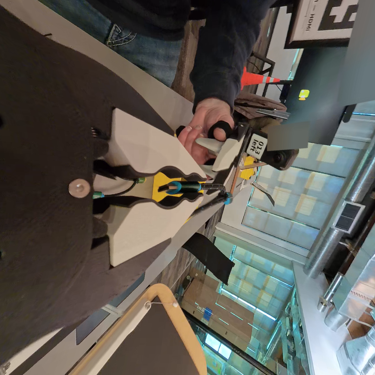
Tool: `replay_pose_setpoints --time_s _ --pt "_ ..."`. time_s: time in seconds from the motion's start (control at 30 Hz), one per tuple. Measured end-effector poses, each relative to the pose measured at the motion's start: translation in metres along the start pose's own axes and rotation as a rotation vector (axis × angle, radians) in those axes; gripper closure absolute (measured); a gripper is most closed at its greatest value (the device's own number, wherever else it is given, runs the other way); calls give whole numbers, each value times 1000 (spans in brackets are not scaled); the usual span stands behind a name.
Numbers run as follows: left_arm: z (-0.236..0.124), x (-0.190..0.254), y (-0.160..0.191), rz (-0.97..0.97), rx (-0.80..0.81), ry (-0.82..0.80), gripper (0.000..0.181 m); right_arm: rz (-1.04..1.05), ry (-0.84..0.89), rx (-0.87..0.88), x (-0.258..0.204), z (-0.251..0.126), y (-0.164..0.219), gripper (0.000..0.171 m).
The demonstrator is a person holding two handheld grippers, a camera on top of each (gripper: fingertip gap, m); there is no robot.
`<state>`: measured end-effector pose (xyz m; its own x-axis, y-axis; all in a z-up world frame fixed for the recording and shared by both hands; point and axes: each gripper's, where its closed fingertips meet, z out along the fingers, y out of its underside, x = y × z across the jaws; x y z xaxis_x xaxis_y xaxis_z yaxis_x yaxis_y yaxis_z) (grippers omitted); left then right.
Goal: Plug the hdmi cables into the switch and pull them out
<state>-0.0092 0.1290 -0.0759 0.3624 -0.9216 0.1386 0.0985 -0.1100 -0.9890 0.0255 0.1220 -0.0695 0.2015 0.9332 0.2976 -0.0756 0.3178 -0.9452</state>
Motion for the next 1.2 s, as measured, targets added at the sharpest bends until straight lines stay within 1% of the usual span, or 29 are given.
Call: replay_pose_setpoints --time_s 0.17,0.3,0.53,0.6,0.67,0.8,0.87,0.9,0.93,0.97,1.07,1.2 --pt "-1 1 11 36 -29 -6 151 26 20 -29 9 -6 10 164" --pt "-4 -6 21 72 -88 -35 151 25 26 -60 8 -4 22 168" --pt "-21 -8 1 289 -225 -98 149 13 6 -105 4 -2 34 169" --pt "-21 -7 7 316 -280 -109 147 19 -9 -100 0 2 33 170" --pt "-14 1 16 354 -290 -106 146 49 -49 -63 -8 7 28 170" --pt "5 10 64 483 -439 -88 138 113 -174 35 -31 14 16 169" --pt "13 18 77 457 -448 -45 139 129 -212 56 -39 18 14 169" --pt "16 21 83 438 -456 -24 146 139 -224 66 -42 19 13 169" --pt "18 23 88 438 -469 -10 156 148 -234 79 -44 20 12 169" --pt "17 26 93 436 -486 12 174 153 -236 83 -45 21 11 169" --pt "14 28 96 353 -508 52 178 115 -224 59 -46 19 14 168" --pt "4 37 98 241 -574 155 178 14 -232 11 -47 8 12 154"
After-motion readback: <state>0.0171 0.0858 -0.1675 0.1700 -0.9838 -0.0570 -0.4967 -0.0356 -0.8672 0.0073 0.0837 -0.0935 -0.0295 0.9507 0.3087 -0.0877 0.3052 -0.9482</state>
